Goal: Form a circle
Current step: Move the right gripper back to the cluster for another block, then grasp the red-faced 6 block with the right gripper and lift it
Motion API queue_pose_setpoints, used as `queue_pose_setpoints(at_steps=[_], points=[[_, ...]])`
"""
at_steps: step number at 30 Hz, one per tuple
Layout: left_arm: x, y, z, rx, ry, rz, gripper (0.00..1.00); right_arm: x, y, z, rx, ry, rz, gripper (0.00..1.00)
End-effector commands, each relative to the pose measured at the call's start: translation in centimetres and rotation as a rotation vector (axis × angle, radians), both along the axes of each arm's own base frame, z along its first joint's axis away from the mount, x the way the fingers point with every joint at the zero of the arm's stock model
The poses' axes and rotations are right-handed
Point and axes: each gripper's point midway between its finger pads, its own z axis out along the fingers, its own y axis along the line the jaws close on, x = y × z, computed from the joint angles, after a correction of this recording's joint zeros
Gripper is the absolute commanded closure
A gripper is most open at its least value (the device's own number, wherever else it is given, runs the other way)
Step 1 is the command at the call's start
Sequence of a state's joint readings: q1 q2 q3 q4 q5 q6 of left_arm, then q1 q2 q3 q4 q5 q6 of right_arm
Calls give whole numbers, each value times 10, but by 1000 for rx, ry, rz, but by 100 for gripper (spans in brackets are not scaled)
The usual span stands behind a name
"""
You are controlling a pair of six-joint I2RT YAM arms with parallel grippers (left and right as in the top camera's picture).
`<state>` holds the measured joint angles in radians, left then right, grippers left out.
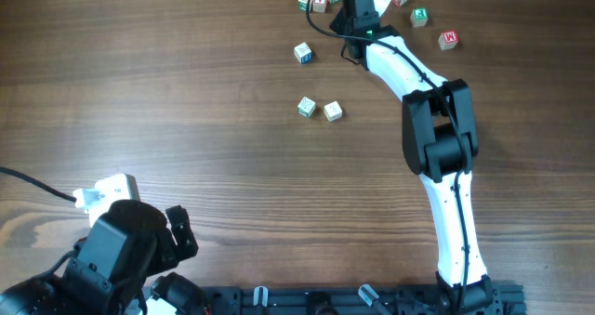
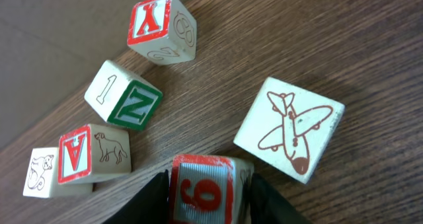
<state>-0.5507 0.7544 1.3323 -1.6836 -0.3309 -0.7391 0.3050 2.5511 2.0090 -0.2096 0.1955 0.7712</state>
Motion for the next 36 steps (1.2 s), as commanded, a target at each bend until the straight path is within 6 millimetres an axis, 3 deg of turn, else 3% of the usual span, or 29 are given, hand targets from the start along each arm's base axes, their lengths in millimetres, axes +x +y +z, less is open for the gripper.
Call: queue_pose_setpoints(at_steps=[1,4,6,10,12,15,17,23,30,32,36], points=[[0,1,0,-7,0,15,0,-10,1,-22,-88,58,71,65],[0,1,0,-7,0,15,0,-15,2,-17,-135,80,131,67],[0,1,0,-7,0,15,0,-17,4,5,-149,69,170,68],[0,1,0,-7,0,15,0,-28,3,87,-203,10,247,68],[0,1,0,-7,0,15,0,-38,0,118,-218,0,260,68],[0,1,0,-7,0,15,0,-64,-9,166,-231,9,273,69],[0,1,0,-7,0,15,0,-90,-13,185,-224,58,293,69],[0,1,0,-7,0,15,0,-155,-1,182,-114,260,428,69],[0,1,0,-7,0,15,0,-205,-4,160,-96,484,449,71],[0,1,0,-7,0,15,0,-218,1,156,-105,524,468,71],[0,1,0,-7,0,15,0,-241,33,151,-118,567,521,71]])
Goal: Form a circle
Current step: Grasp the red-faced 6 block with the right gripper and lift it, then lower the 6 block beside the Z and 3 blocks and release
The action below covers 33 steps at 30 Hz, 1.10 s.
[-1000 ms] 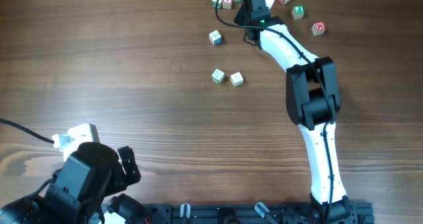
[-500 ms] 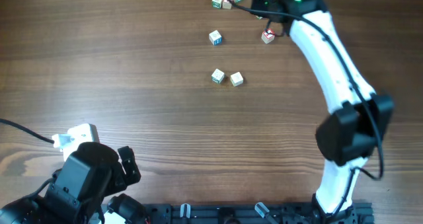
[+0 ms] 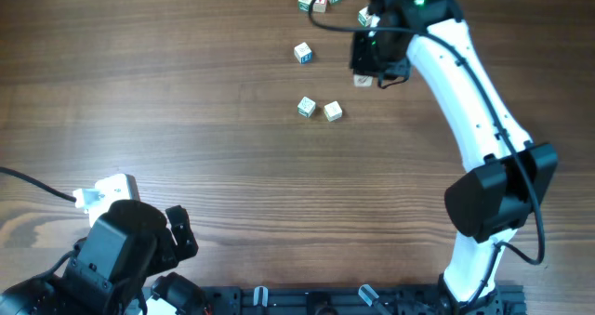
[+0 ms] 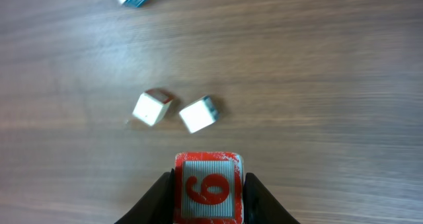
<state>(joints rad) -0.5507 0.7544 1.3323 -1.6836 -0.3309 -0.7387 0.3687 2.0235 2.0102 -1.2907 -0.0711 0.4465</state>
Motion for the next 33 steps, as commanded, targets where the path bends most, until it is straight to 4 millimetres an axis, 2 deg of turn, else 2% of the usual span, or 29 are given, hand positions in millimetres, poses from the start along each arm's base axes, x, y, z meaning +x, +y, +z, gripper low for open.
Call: queue_pose_setpoints(at_steps=[1,4,6,9,12,15,19,25,33], points=[[0,1,0,-8,0,15,0,-20,34,-3,21,28,29,71],[0,1,0,-8,0,15,0,-31,52,-15,11,41,30,71],[0,1,0,-8,0,15,0,-43,64,-29,4,73,17,71],[0,1,0,-8,0,15,0,-68,86,-63,-9,116,28,71],[0,1,0,-8,0,15,0,-82,102,-91,-4,121,29,71],[0,1,0,-8,0,15,0,-92,106,-121,2,126,-48,71],[0,1,0,-8,0,15,0,-87,98,-145,-5,84,-152,71],[0,1,0,-8,0,15,0,-67,93,-146,-31,-25,-176,71],[0,1,0,-8,0,15,0,-57,86,-145,-37,-71,-323,71]])
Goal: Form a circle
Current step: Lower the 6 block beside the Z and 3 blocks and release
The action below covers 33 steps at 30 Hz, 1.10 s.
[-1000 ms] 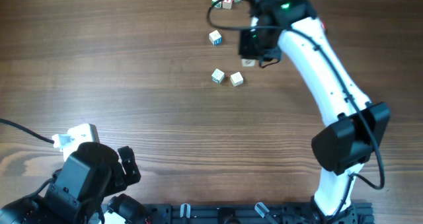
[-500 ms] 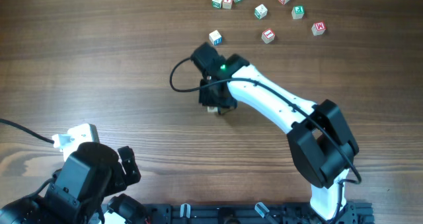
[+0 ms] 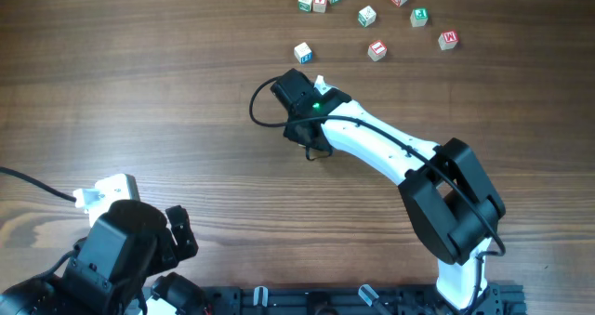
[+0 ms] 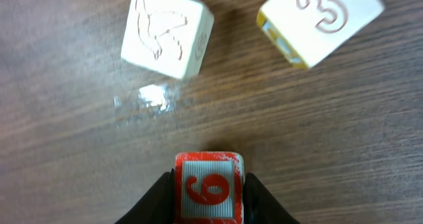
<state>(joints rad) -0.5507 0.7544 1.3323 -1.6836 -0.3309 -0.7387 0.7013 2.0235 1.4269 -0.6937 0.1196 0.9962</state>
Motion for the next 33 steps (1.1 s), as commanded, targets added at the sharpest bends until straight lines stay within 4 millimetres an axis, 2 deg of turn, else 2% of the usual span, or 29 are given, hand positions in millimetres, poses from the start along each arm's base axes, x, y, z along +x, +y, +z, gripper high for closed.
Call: queue_pose_setpoints(at_steps=[1,11,16,22,27,29,33], points=[[0,1,0,-8,0,15,0,7,-11,-1,-32,-40,-78,71],[0,1,0,-8,0,15,0,15,-13,2,-43,-80,-88,69],[0,1,0,-8,0,15,0,15,-13,2,-44,-80,-84,55],[0,1,0,-8,0,15,0,16,-14,2,-47,-83,-86,50],[0,1,0,-8,0,15,0,16,-9,4,-32,-79,-61,50],[0,1,0,-8,0,15,0,13,-4,2,-19,-64,-11,50],[0,1,0,-8,0,15,0,5,-12,-11,-52,-40,5,49]])
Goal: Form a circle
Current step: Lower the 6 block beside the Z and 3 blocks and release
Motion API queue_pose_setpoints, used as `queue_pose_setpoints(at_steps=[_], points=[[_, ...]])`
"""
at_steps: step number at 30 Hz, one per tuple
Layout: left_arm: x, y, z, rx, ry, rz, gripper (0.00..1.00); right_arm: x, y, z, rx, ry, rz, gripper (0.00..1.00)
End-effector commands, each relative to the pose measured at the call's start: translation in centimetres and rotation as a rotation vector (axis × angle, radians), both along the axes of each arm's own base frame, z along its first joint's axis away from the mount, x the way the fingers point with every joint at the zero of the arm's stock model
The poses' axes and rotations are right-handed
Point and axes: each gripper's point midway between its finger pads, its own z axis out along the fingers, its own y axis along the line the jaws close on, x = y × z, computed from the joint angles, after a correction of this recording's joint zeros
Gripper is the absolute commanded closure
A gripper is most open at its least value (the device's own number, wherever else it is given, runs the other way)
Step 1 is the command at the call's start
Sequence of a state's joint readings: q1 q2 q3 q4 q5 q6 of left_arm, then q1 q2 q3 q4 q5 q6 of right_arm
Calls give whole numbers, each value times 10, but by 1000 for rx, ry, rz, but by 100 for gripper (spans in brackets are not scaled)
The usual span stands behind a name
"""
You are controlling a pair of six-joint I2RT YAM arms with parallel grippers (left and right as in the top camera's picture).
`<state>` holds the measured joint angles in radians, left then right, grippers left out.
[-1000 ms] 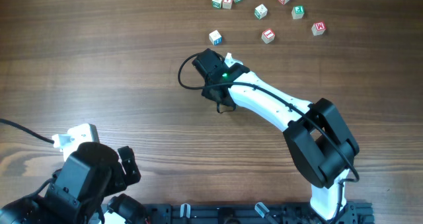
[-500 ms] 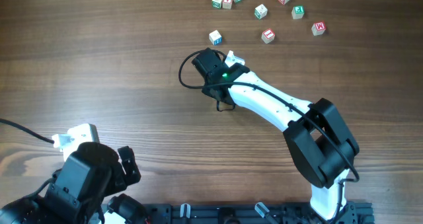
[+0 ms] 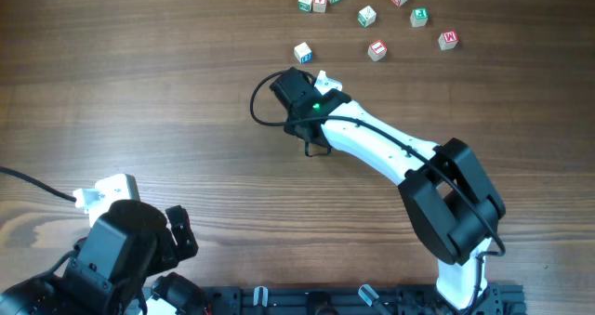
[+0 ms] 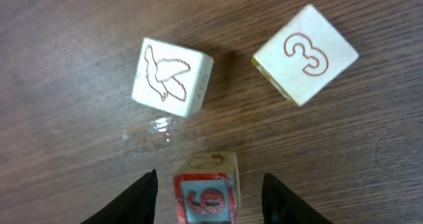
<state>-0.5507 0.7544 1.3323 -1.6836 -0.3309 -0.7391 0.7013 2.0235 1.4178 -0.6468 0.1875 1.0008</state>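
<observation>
In the right wrist view a red-framed "6" block (image 4: 206,197) stands on the table between the spread fingers of my right gripper (image 4: 209,178), which is open and touches nothing. Just beyond it lie a cream block with a bird drawing (image 4: 172,76) and a cream block with a "3" (image 4: 305,54). Overhead, the right gripper (image 3: 314,146) is at mid-table, and its arm hides these three blocks. My left gripper (image 3: 178,231) is parked at the near left edge, too dark to read.
Several loose letter blocks are scattered along the far edge, among them one (image 3: 302,51) nearest the arm, one with a red face (image 3: 376,49) and another (image 3: 449,39). A white box (image 3: 110,190) and a cable sit by the left arm.
My right gripper has opened and let go of the "6" block, which now stands on the table just in front of the bird block. The arm has hardly shifted.
My right gripper was shut on the "6" block among the loose blocks at the far edge. Then it held the block above the table short of two cream blocks. Then it held it low beside those two, and now the block stands there, released.
</observation>
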Motion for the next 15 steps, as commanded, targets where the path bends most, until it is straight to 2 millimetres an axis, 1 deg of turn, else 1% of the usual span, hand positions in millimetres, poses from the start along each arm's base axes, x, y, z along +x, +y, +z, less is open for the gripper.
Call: queue_pose_setpoints(at_steps=[1,4,5,6,12,15], points=[[0,1,0,-7,0,15,0,-8,-10,-18,-41,34,25,49],[0,1,0,-7,0,15,0,-7,-6,-25,-32,40,27,50],[0,1,0,-7,0,15,0,-8,-5,-27,-29,46,27,57],[0,1,0,-7,0,15,0,-8,-5,-29,-31,49,27,61],[0,1,0,-7,0,15,0,-7,-7,-29,-30,44,1,65],[0,1,0,-7,0,15,0,-3,-7,-28,-15,33,-30,65]])
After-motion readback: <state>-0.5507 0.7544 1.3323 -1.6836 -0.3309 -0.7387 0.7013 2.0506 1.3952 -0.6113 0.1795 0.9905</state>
